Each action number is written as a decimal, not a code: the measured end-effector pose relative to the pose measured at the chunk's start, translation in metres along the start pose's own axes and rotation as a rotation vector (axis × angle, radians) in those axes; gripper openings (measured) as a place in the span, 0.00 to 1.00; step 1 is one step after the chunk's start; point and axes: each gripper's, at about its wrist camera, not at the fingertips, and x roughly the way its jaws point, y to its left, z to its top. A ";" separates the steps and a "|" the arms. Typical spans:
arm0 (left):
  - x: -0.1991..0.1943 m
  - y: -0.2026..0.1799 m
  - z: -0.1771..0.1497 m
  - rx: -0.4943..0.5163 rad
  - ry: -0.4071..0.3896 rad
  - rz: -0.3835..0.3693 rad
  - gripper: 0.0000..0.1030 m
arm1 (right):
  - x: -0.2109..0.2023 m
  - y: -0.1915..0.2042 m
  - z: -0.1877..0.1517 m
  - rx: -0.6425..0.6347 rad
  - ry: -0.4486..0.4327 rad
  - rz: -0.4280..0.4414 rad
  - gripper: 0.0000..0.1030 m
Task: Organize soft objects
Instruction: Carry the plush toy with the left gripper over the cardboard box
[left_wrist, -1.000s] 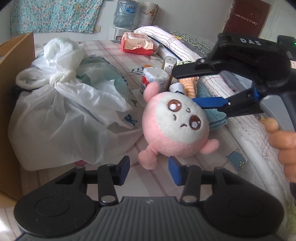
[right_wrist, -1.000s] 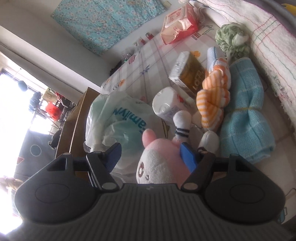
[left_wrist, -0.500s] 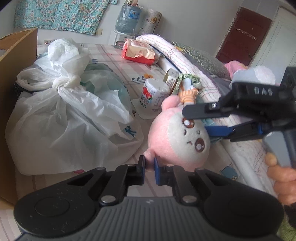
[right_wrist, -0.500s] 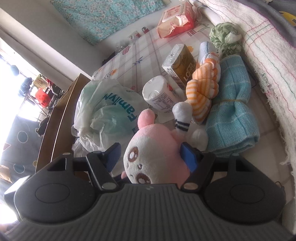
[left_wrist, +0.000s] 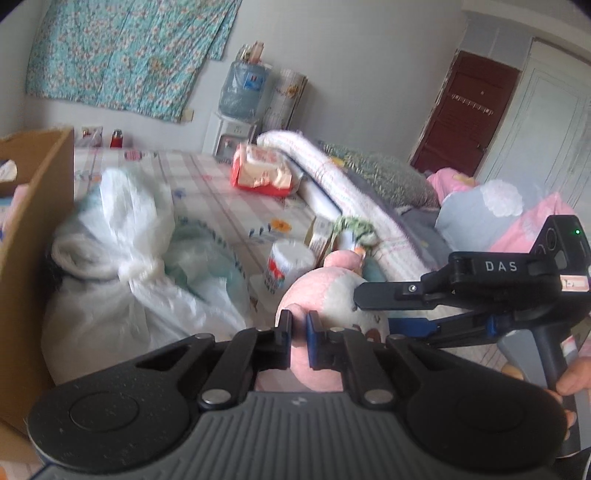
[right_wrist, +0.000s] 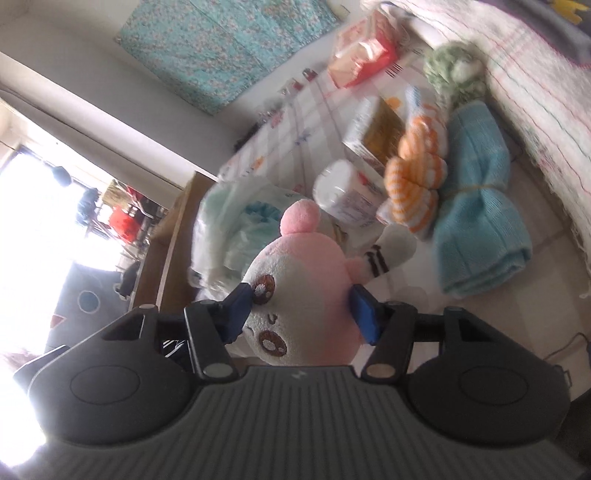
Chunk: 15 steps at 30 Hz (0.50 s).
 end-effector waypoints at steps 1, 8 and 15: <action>-0.006 0.000 0.006 0.009 -0.019 0.003 0.08 | -0.001 0.007 0.003 -0.007 -0.006 0.012 0.56; -0.060 0.023 0.052 0.010 -0.171 0.092 0.09 | 0.020 0.077 0.036 -0.078 0.002 0.148 0.56; -0.120 0.079 0.083 -0.052 -0.278 0.294 0.09 | 0.099 0.175 0.055 -0.158 0.132 0.270 0.56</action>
